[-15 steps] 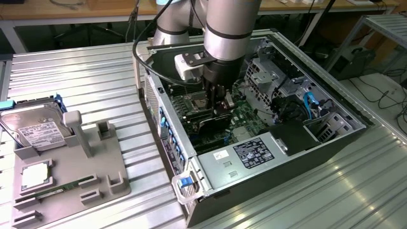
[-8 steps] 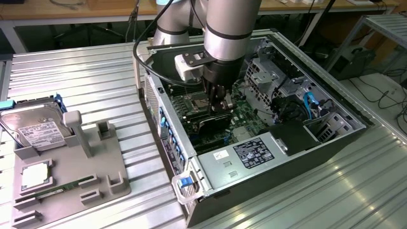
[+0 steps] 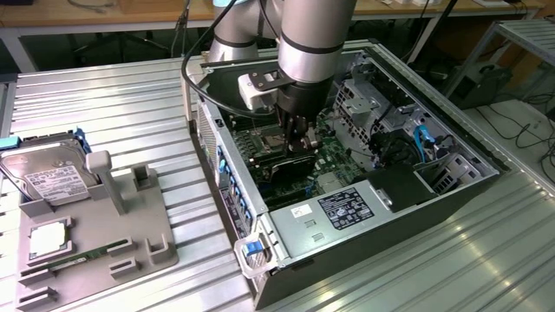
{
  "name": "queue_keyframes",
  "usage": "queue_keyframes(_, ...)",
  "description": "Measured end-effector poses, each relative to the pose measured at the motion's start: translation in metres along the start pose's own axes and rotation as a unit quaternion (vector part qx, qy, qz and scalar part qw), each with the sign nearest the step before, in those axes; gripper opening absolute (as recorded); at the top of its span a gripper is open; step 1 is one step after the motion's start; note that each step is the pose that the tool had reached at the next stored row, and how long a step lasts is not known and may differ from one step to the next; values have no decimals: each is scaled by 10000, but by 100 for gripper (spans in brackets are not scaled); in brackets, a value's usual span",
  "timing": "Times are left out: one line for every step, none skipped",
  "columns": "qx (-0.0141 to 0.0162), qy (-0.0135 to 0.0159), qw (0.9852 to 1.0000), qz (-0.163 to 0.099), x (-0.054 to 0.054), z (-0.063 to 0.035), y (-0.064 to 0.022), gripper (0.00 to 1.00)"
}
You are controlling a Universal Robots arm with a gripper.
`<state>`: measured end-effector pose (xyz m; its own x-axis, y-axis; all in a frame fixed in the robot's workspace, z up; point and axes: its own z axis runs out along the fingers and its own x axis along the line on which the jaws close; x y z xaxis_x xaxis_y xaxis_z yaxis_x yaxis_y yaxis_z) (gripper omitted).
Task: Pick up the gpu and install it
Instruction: 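Press down on the gpu until it lock into place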
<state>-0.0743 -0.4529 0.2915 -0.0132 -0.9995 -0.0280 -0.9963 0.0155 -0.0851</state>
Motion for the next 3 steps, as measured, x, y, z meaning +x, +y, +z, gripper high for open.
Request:
queue_keyframes(0, 0, 10000, 0, 0, 0, 0, 11)
queue_keyframes(0, 0, 10000, 0, 0, 0, 0, 11)
queue_keyframes(0, 0, 10000, 0, 0, 0, 0, 11)
